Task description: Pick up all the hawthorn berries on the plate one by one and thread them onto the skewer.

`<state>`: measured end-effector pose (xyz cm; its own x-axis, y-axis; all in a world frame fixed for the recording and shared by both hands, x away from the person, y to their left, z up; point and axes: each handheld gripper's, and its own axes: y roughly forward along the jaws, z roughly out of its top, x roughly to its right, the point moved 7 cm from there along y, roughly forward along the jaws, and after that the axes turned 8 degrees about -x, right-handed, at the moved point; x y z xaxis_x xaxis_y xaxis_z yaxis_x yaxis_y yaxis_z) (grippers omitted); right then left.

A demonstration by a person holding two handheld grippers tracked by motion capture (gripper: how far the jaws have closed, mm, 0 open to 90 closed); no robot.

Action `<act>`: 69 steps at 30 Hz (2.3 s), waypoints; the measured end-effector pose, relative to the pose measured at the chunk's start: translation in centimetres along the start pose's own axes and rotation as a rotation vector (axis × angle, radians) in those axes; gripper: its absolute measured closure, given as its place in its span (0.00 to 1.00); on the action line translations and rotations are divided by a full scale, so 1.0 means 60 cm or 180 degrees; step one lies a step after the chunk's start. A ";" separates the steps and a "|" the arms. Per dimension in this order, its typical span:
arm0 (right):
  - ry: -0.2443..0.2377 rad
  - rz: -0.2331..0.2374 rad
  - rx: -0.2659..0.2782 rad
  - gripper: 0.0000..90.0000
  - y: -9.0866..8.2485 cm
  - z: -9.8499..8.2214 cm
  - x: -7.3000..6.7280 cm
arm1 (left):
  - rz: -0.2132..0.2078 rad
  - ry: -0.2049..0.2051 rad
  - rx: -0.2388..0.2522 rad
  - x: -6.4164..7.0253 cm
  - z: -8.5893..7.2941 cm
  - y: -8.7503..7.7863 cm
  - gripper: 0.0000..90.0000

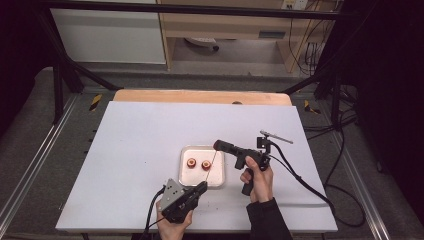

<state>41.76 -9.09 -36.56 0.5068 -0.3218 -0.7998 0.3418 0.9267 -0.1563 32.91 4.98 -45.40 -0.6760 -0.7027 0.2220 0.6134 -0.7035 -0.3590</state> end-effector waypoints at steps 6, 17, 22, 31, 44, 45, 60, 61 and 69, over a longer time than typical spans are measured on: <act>-0.0016 0.0002 0.0002 0.69 0.000 0.001 0.000 | -0.0006 0.0009 0.0043 0.000 0.000 -0.003 0.99; -0.0007 0.0010 0.0000 0.69 0.001 0.000 0.000 | -0.0032 0.0023 0.0059 0.003 -0.002 -0.001 0.99; -0.0011 0.0013 -0.0002 0.69 0.000 0.000 0.000 | -0.0028 0.0014 0.0063 0.002 -0.002 -0.002 0.99; -0.0013 0.0015 -0.0021 0.69 0.001 -0.002 0.001 | -0.0016 -0.0030 0.0036 -0.001 -0.004 0.000 0.99; 0.0012 0.0031 -0.0040 0.69 0.003 -0.003 0.001 | -0.0003 0.0009 0.0014 -0.001 -0.007 0.002 0.99; 0.0007 0.0026 -0.0038 0.69 0.003 -0.003 0.001 | -0.0008 0.0006 0.0025 -0.001 -0.006 0.002 0.99; 0.0053 0.0010 -0.0194 0.69 0.013 -0.017 0.007 | 0.0007 -0.0066 0.0102 -0.006 0.003 -0.003 0.99; 0.0034 -0.0002 -0.0216 0.69 0.016 -0.021 0.010 | 0.0011 -0.0075 0.0107 -0.006 0.005 -0.002 0.99; 0.0001 -0.0092 -0.0418 0.69 0.037 -0.054 0.024 | 0.0050 -0.0263 0.0079 -0.016 0.018 0.009 0.99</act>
<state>40.67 -6.89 -39.92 0.4979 -0.3485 -0.7941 0.2496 0.9345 -0.2536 34.32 5.13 -44.84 -0.6309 -0.7192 0.2910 0.6342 -0.6941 -0.3406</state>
